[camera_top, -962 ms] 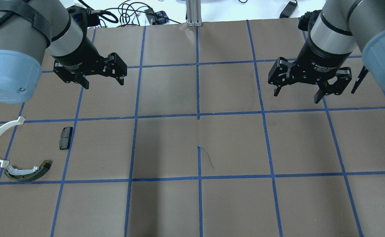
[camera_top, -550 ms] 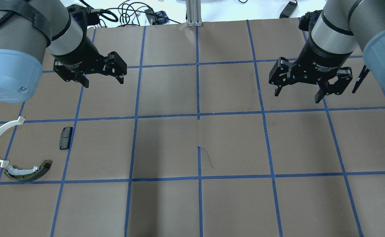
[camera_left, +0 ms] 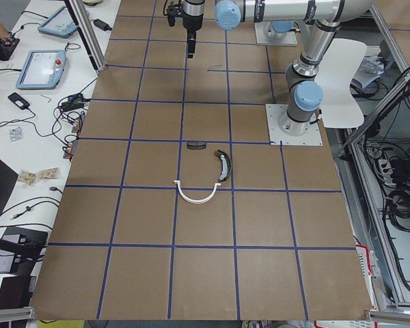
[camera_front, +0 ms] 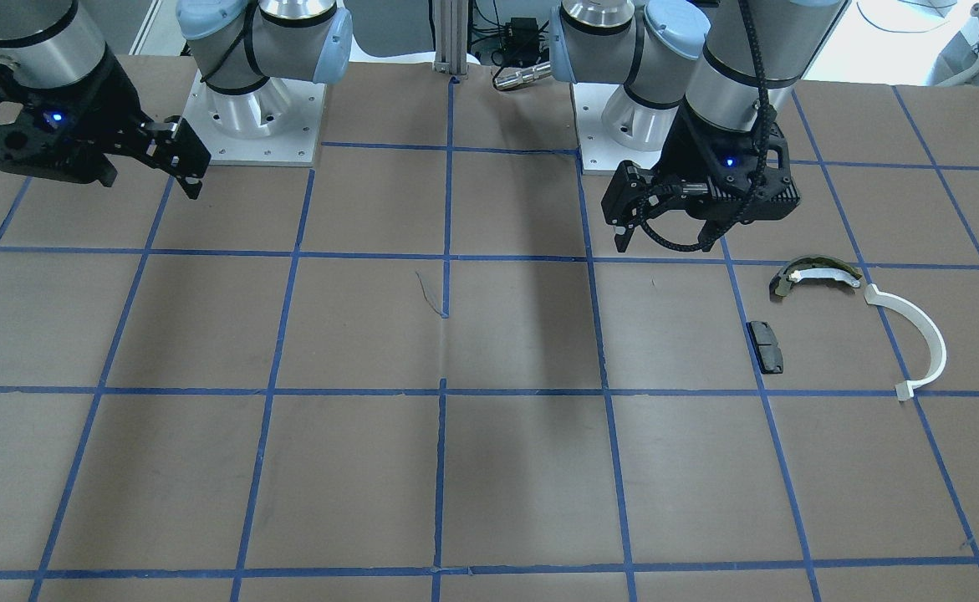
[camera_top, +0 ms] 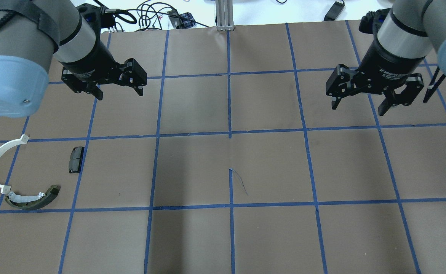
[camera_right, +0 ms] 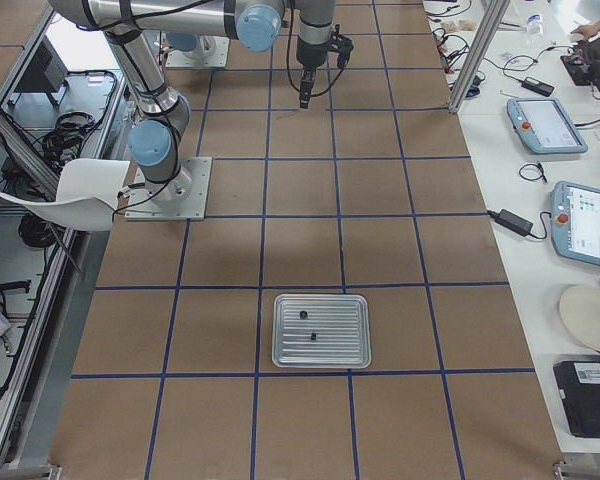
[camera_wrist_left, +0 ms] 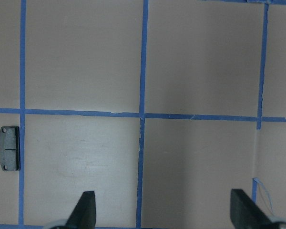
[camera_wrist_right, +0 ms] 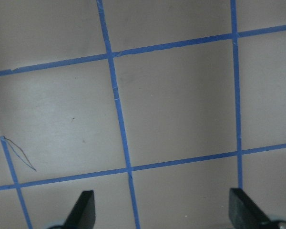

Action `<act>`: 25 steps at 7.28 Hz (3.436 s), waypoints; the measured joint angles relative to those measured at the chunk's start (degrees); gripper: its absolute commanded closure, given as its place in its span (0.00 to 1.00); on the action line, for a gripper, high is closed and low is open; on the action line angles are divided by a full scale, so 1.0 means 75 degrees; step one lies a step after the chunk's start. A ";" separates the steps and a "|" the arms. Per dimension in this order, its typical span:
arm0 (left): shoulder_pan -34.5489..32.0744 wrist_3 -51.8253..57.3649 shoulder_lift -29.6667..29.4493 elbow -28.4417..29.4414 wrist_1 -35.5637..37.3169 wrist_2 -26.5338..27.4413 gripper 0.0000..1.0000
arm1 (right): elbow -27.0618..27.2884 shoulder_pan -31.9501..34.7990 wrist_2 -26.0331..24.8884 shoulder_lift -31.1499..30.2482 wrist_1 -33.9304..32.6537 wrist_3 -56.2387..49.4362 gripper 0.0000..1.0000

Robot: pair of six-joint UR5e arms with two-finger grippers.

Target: Place bearing gear from tray to pile

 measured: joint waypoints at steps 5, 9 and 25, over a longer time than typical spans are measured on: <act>0.0000 -0.0019 0.0002 0.0001 0.0000 -0.0003 0.00 | 0.0025 -0.2981 -0.0435 0.0316 -0.0271 -0.5082 0.00; 0.0007 -0.0020 0.0017 0.0006 -0.0002 -0.0004 0.00 | -0.0105 -0.5144 -0.0448 0.1906 -0.2619 -0.9545 0.00; 0.0000 -0.0020 0.0036 -0.0021 -0.0005 -0.0003 0.00 | -0.1506 -0.6304 -0.0164 0.5533 -0.4274 -1.5254 0.30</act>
